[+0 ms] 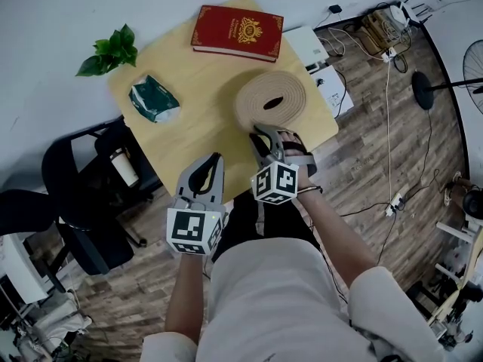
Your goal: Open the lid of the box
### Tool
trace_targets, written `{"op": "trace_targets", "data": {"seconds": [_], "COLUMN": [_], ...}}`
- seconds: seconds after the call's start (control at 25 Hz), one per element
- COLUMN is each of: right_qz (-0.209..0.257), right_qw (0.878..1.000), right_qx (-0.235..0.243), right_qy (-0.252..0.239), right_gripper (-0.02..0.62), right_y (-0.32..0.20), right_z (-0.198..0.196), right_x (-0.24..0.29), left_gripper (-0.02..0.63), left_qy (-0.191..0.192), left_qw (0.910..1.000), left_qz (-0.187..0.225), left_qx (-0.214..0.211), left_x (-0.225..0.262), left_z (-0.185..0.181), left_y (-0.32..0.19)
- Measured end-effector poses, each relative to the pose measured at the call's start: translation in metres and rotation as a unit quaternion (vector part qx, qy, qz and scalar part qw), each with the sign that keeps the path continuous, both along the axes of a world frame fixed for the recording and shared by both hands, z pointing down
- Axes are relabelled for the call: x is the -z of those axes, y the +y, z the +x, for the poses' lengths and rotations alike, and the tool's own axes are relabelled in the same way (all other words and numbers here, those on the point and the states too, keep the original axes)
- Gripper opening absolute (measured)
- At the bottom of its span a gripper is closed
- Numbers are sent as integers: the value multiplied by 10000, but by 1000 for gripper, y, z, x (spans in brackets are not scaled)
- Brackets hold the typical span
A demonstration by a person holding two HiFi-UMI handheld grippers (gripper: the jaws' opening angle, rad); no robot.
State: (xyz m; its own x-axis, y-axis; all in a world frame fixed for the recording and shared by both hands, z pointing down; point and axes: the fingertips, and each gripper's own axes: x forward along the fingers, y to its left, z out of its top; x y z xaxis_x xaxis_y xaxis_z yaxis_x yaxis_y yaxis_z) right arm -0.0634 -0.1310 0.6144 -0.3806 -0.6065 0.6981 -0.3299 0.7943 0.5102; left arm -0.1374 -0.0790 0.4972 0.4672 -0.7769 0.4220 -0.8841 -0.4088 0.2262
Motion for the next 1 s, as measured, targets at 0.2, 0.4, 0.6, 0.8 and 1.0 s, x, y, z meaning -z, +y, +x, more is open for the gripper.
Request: {"op": "trace_targets", "data": {"seconds": [0.2, 0.4, 0.6, 0.8, 1.0], "right_qz": [85, 219, 297, 379, 387], "right_qw": [9999, 9996, 9993, 9987, 9980], "right_qx": [-13, -61, -72, -87, -171], "right_qy": [-59, -157, -238, -324, -474], "right_gripper": [98, 92, 87, 84, 83], "right_y": [0, -1, 2, 2, 0], "right_z": [1, 5, 7, 9, 12], "right_x": [10, 23, 33, 44, 56], "left_gripper": [15, 15, 15, 15, 15], "left_qy": [-3, 20, 20, 36, 39], "left_qw": [10000, 9999, 9998, 9997, 9997], "left_qz": [41, 91, 131, 168, 218], "left_qx": [-27, -67, -128, -146, -145], "left_x": [4, 8, 13, 18, 23], "left_z": [3, 10, 17, 20, 23], "left_y": [-3, -7, -9, -9, -10]}}
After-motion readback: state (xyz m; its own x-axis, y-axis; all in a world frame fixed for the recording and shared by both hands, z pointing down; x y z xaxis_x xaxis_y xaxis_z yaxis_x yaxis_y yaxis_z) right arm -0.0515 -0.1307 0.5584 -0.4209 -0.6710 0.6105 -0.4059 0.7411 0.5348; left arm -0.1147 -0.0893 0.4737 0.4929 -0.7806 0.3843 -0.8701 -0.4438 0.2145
